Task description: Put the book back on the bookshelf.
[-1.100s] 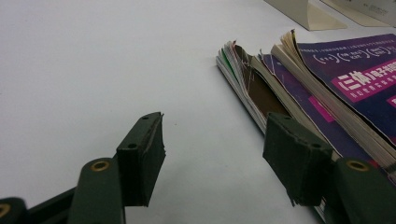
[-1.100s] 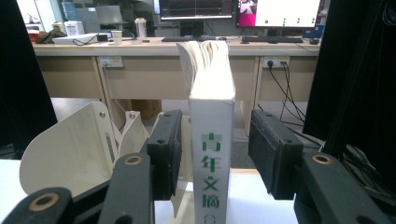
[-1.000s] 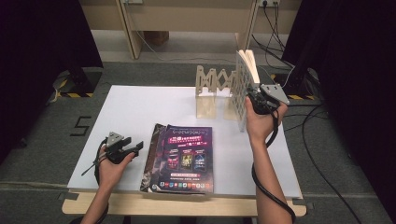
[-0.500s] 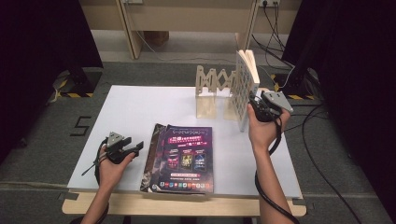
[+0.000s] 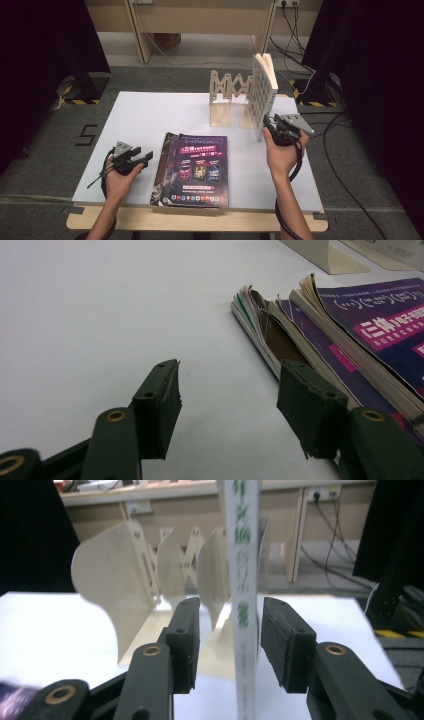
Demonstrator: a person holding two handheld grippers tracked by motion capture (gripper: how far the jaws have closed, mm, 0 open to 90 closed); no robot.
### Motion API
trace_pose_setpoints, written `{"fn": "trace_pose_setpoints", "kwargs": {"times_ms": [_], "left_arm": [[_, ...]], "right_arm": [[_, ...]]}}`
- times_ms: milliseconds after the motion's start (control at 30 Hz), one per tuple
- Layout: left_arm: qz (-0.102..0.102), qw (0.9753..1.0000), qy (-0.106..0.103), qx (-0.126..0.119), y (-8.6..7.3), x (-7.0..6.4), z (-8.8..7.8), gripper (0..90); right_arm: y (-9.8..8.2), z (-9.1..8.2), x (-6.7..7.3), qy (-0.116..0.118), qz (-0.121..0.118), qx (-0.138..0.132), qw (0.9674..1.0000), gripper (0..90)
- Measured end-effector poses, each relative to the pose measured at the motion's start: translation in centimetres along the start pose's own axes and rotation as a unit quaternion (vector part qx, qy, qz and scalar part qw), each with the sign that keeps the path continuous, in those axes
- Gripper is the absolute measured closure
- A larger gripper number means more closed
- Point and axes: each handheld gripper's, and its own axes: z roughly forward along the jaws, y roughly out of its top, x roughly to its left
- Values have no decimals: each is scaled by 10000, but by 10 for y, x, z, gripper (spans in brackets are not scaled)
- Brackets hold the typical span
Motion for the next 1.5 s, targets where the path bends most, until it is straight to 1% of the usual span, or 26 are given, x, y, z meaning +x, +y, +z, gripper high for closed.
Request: {"fn": "trace_pose_setpoints", "kwargs": {"times_ms": [100, 200, 300, 400, 433, 467, 500, 567, 667, 700, 733, 767, 800, 833, 867, 900, 967, 1067, 1133, 1167, 1233, 1267, 1400, 1467, 1500], "left_arm": [[-29, 10000, -49, 26, 0, -2, 0, 428], [-1, 9999, -112, 13, 4, -6, -1, 431], [1, 9997, -246, -47, 12, -12, -3, 434], [-12, 9993, -379, -7, 19, -17, -3, 441], [-43, 9991, -418, -5, 21, -19, -2, 448], [-63, 9989, -464, 12, 23, -21, -2, 454], [-74, 9987, -508, 29, 25, -23, -1, 458], [-69, 9983, -576, 83, 28, -27, 1, 467], [9, 9976, -675, 180, 32, -33, 5, 476], [33, 9973, -705, 202, 34, -36, 7, 483], [81, 9970, -740, 225, 35, -39, 9, 489], [115, 9966, -774, 261, 36, -42, 12, 494], [142, 9961, -816, 307, 37, -45, 15, 497], [152, 9953, -887, 365, 38, -48, 18, 500], [158, 9948, -923, 393, 38, -51, 21, 501], [154, 9944, -947, 440, 39, -53, 24, 502], [196, 9938, -945, 558, 39, -59, 31, 510], [200, 9933, -845, 761, 40, -63, 40, 531], [151, 9933, -827, 789, 40, -64, 44, 546], [139, 9936, -784, 803, 41, -65, 45, 550], [108, 9937, -741, 831, 41, -65, 48, 556], [108, 9936, -727, 858, 42, -65, 49, 557], [125, 9932, -741, 886, 42, -66, 53, 562], [120, 9927, -754, 935, 42, -66, 54, 564], [111, 9927, -749, 940, 41, -66, 55, 566]], "right_arm": [[-9, 0, 1, 51, 34, 138, 9999, 609], [-16, 1, 3, 121, 75, 281, 9995, 614], [-24, 2, 5, 169, 93, 412, 9990, 617], [-31, 4, 10, 289, 58, 578, 9979, 616], [-34, 5, 11, 393, 94, 668, 9969, 615], [-38, 6, 13, 497, 179, 743, 9958, 613], [-41, 8, 16, 554, 169, 841, 9948, 613], [-48, 11, 20, 615, 125, 951, 9935, 613], [-57, 19, 25, 842, 244, 1168, 9893, 613], [-60, 21, 27, 889, 266, 1238, 9880, 613], [-63, 24, 29, 886, 221, 1296, 9873, 613], [-65, 27, 31, 904, 239, 1360, 9863, 613], [-67, 29, 32, 969, 245, 1416, 9849, 613], [-69, 32, 34, 1018, 304, 1477, 9833, 613], [-71, 35, 35, 1087, 320, 1575, 9810, 610], [-73, 37, 36, 1111, 296, 1620, 9801, 610], [-76, 42, 40, 1107, 259, 1712, 9787, 608], [-79, 49, 46, 1195, 211, 1880, 9746, 606], [-81, 54, 50, 1234, 165, 1991, 9720, 605], [-81, 56, 52, 1263, 144, 2028, 9709, 604], [-82, 62, 56, 1296, 69, 2078, 9695, 602], [-82, 65, 58, 1326, 47, 2124, 9681, 601], [-83, 77, 64, 1340, -19, 2266, 9647, 592], [-84, 82, 66, 1324, -4, 2347, 9630, 585], [-84, 84, 66, 1346, -58, 2352, 9626, 580]]}}
